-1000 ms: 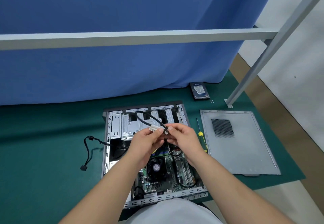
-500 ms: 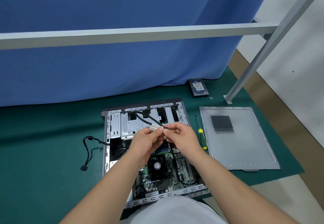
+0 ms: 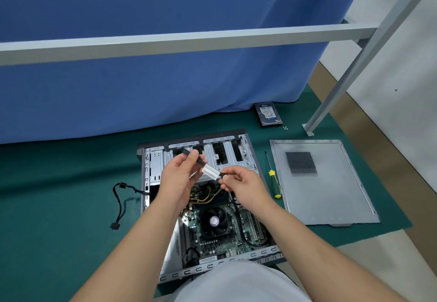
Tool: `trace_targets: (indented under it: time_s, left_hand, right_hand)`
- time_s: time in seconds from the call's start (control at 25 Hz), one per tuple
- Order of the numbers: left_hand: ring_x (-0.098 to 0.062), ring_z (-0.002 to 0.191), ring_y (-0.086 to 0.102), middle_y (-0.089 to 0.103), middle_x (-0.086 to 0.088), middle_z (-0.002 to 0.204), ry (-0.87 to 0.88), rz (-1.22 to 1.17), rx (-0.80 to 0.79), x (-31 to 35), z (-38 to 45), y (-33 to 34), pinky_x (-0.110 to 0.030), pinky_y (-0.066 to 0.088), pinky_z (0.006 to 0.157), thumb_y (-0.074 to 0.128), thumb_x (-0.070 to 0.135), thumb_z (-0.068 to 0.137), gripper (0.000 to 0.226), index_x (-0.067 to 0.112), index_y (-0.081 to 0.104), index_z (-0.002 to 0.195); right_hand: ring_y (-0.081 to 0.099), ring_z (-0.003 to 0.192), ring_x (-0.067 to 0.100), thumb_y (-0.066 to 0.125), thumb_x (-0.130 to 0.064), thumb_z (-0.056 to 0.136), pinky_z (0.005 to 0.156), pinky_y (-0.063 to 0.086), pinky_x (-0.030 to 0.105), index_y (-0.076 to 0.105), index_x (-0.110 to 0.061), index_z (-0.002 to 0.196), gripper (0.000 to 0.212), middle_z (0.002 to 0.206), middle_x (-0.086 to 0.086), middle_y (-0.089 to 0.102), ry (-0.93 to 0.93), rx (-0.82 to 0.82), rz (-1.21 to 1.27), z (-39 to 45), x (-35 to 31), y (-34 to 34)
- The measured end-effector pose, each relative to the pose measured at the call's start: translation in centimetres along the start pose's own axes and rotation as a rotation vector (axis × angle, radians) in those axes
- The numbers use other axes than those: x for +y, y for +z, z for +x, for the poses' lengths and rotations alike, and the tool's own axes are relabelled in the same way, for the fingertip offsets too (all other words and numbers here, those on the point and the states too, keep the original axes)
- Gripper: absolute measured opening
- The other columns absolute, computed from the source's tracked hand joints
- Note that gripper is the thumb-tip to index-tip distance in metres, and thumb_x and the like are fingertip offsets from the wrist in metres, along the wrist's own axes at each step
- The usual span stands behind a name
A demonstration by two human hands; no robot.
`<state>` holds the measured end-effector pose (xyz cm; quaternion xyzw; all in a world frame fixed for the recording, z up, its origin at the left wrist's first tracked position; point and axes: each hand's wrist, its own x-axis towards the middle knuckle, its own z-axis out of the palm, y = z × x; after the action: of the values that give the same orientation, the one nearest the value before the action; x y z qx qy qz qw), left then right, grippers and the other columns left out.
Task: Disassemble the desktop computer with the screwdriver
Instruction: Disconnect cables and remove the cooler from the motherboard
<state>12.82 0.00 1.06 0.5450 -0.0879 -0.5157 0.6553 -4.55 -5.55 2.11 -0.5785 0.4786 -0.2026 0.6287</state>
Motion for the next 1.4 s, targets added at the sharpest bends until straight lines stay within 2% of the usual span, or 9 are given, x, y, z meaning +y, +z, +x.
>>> trace_targets:
  time_s: [0.12,0.32,0.56,0.72,0.8,1.04,1.12,1.28,1.4]
  left_hand:
    - [-0.006,0.068,0.068,0.078,-0.007,0.092,-0.064,-0.052,0.053,0.0,0.8,-0.5,-0.02,0.057,0.06,0.079,0.027,0.089,0.016,0.013,0.073,0.09]
    - [-0.008,0.06,0.065,0.077,-0.01,0.089,-0.188,-0.062,0.088,-0.3,1.2,-0.5,-0.023,0.058,0.056,0.081,0.021,0.087,0.017,0.009,0.069,0.091]
    - [-0.021,0.097,0.077,0.078,-0.009,0.11,-0.128,-0.06,-0.006,-0.4,1.4,-0.6,-0.026,0.06,0.069,0.071,0.042,0.094,0.035,0.013,0.071,0.114]
    - [-0.011,0.056,0.062,0.077,-0.009,0.085,-0.192,-0.01,0.097,-0.5,2.1,-0.5,-0.025,0.055,0.053,0.074,0.039,0.092,0.033,0.007,0.071,0.101]
    - [-0.009,0.051,0.056,0.074,-0.007,0.077,-0.221,0.009,0.137,-0.6,2.4,-0.4,-0.025,0.052,0.05,0.075,0.035,0.092,0.029,0.008,0.068,0.102]
    - [-0.02,0.089,0.078,0.079,-0.01,0.102,-0.123,0.085,0.016,-0.5,3.1,1.5,-0.026,0.06,0.066,0.074,0.039,0.093,0.031,0.013,0.064,0.107]
    - [-0.02,0.09,0.078,0.079,-0.01,0.101,-0.106,0.176,-0.02,-0.2,3.8,2.8,-0.026,0.06,0.068,0.072,0.037,0.096,0.025,0.014,0.064,0.103]
    - [-0.018,0.077,0.077,0.08,-0.008,0.088,-0.008,0.367,-0.075,0.0,5.5,6.2,-0.034,0.059,0.074,0.07,0.027,0.098,0.016,0.012,0.064,0.096]
    - [-0.019,0.074,0.077,0.08,-0.007,0.085,0.042,0.37,-0.084,-0.4,7.1,8.6,-0.035,0.06,0.075,0.072,0.025,0.096,0.014,0.013,0.067,0.093]
  right_hand:
    - [0.071,0.089,0.012,0.056,-0.003,0.102,0.089,0.057,0.026,0.069,-0.025,0.107,0.026,0.096,-0.001,0.076,-0.052,-0.103,-0.02,-0.2,-0.2,0.2]
    - [0.072,0.09,0.013,0.059,-0.005,0.101,0.091,0.057,0.029,0.071,-0.03,0.102,0.028,0.093,-0.005,0.077,-0.078,-0.173,-0.062,0.1,-0.2,0.4]
    - [0.068,0.073,0.004,0.059,-0.011,0.099,0.08,0.056,0.031,0.071,-0.026,0.102,0.02,0.085,-0.005,0.077,0.041,0.03,-0.191,1.1,0.8,-0.1]
    - [0.072,0.093,0.016,0.06,-0.012,0.1,0.089,0.057,0.032,0.069,-0.036,0.098,0.025,0.095,-0.004,0.076,-0.038,-0.132,-0.186,0.3,0.9,-0.2]
    - [0.071,0.097,0.015,0.059,-0.013,0.101,0.095,0.056,0.032,0.068,-0.037,0.099,0.026,0.096,-0.007,0.075,-0.074,-0.186,-0.168,-0.1,1.0,0.1]
    - [0.067,0.077,0.001,0.06,-0.021,0.101,0.073,0.053,0.022,0.067,-0.032,0.097,0.013,0.09,-0.004,0.074,-0.005,-0.034,-0.221,0.5,1.7,-1.5]
    - [0.068,0.073,0.0,0.062,-0.027,0.1,0.069,0.051,0.019,0.067,-0.029,0.094,0.008,0.086,-0.006,0.075,-0.019,-0.01,-0.274,0.8,1.7,-2.0]
    - [0.07,0.068,0.008,0.062,-0.027,0.096,0.071,0.06,0.034,0.066,-0.025,0.081,0.015,0.073,-0.008,0.075,0.028,0.162,-0.498,2.8,0.9,-3.5]
    - [0.072,0.074,0.011,0.064,-0.025,0.092,0.077,0.06,0.037,0.068,-0.023,0.079,0.014,0.073,-0.01,0.076,0.136,0.221,-0.451,4.9,-0.3,-5.4]
